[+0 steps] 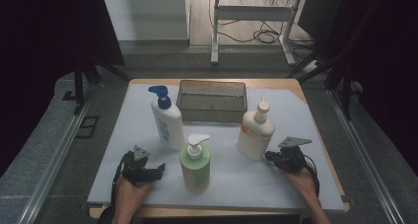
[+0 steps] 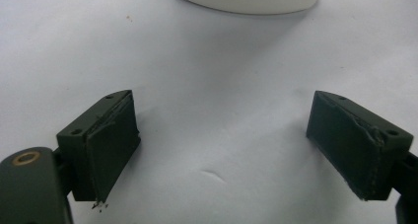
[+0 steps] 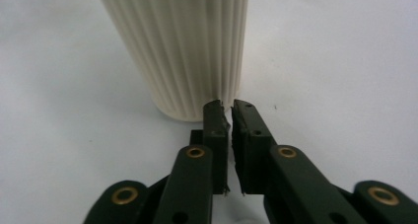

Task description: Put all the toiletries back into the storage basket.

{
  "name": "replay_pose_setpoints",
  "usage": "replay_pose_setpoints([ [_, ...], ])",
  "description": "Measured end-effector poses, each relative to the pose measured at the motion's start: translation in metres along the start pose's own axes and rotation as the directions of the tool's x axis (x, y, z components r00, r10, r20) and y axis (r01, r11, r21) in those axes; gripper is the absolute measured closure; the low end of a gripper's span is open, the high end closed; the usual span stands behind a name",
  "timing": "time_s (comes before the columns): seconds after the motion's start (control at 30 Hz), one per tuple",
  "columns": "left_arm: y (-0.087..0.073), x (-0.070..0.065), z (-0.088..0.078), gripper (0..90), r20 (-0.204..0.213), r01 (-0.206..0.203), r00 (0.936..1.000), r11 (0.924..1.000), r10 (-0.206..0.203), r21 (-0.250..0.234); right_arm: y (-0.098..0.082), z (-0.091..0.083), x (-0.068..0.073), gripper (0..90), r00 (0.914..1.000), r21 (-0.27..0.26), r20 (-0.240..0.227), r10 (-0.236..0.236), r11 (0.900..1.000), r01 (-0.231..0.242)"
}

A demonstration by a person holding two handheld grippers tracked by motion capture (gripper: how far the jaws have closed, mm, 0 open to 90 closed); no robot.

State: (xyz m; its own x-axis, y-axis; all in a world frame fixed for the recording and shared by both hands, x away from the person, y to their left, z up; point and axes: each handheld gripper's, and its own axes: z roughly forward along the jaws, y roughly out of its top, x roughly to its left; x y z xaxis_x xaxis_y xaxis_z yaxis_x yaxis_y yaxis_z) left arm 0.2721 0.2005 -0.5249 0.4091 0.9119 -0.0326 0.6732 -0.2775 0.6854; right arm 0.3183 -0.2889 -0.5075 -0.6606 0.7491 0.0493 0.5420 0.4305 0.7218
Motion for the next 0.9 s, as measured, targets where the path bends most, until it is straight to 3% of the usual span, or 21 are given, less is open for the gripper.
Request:
replay_pose_setpoints([
  [0.1, 0.000, 0.000, 0.000, 11.7, 0.001, 0.001, 1.0000, 1.0000, -0.001, -0.001, 0.000, -0.005, 0.004, 78.9, 1.0000, -0.011, 0.001, -0.005, 1.000, 0.005],
  [0.27, 0.000, 0.000, 0.000, 11.7, 0.000, 0.001, 1.0000, 1.0000, -0.001, 0.000, 0.002, -0.013, 0.009, 63.4, 0.9996, -0.024, 0.007, -0.027, 0.999, 0.027],
  [0.47, 0.000, 0.000, 0.000, 11.7, 0.000, 0.001, 1.0000, 1.0000, -0.001, -0.001, 0.000, -0.009, 0.011, 44.4, 0.9990, 0.007, -0.004, -0.044, 0.999, 0.044],
  [0.63, 0.000, 0.000, 0.000, 11.7, 0.001, 0.001, 1.0000, 1.0000, -0.001, 0.000, 0.002, -0.009, 0.016, 32.4, 0.9971, 0.029, 0.028, -0.071, 0.997, 0.070],
  [0.9, 0.000, 0.000, 0.000, 11.7, 0.001, 0.001, 1.0000, 1.0000, -0.001, -0.001, 0.011, -0.012, 0.014, 20.8, 0.9989, 0.001, 0.026, -0.038, 0.999, 0.038],
])
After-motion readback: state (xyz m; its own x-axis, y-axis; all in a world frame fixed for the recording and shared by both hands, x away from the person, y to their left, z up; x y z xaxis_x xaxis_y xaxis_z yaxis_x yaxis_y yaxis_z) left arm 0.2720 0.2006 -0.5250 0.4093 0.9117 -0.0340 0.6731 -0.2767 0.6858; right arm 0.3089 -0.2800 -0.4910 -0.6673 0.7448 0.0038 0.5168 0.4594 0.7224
